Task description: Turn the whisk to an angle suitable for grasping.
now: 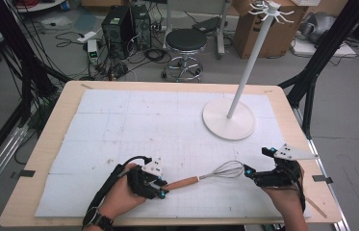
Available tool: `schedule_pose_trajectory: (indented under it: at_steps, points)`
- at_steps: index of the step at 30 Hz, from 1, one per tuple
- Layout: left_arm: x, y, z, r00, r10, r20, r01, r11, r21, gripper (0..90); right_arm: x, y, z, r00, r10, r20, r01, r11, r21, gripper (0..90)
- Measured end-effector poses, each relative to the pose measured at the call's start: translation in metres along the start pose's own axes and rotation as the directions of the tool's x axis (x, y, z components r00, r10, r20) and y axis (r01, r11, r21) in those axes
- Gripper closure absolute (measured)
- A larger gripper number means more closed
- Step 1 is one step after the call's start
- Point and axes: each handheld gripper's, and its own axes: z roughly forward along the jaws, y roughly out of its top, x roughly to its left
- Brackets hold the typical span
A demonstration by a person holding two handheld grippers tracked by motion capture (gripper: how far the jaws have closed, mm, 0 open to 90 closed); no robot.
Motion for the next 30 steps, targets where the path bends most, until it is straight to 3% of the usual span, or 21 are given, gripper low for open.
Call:
schedule_pose_trajectory:
  at_steps: [2, 8, 18, 21, 23, 26, 30]
  points:
    - [0.000, 0.001, 0.000, 0.9999, 0.009, -0.006, -0.009, 1.0000, 0.002, 72.4, 0.000, 0.000, 0.000, 1.0000, 0.002, 0.000, -0.002, 1.0000, 0.000, 2.4]
    - [-0.005, 0.015, 0.012, 0.9970, 0.078, -0.007, -0.078, 0.9969, 0.016, 72.7, 0.000, 0.001, 0.001, 1.0000, -0.004, -0.001, 0.004, 1.0000, -0.003, 2.4]
    - [-0.008, 0.038, 0.032, 0.9935, 0.113, -0.004, -0.113, 0.9934, 0.018, 72.7, -0.001, 0.002, -0.003, 1.0000, -0.001, 0.000, 0.001, 0.9999, -0.016, 2.4]
    - [-0.006, 0.045, 0.039, 0.9948, 0.102, -0.001, -0.102, 0.9945, 0.023, 72.2, -0.001, 0.002, -0.003, 1.0000, -0.002, -0.002, 0.002, 0.9999, -0.016, 2.4]
    - [-0.003, 0.046, 0.040, 0.9968, 0.078, 0.014, -0.078, 0.9969, 0.010, 65.4, 0.000, 0.002, -0.003, 1.0000, 0.000, -0.003, 0.000, 0.9999, -0.016, 2.4]
    - [-0.004, 0.045, 0.040, 0.9970, 0.074, 0.023, -0.074, 0.9972, 0.007, 62.6, -0.001, 0.001, -0.003, 1.0000, -0.003, -0.001, 0.003, 0.9999, -0.016, 2.4]
    - [-0.005, 0.045, 0.038, 0.9956, 0.088, -0.033, -0.087, 0.9958, 0.029, 57.9, -0.001, 0.001, -0.003, 1.0000, 0.000, -0.002, 0.000, 0.9999, -0.013, 2.4]
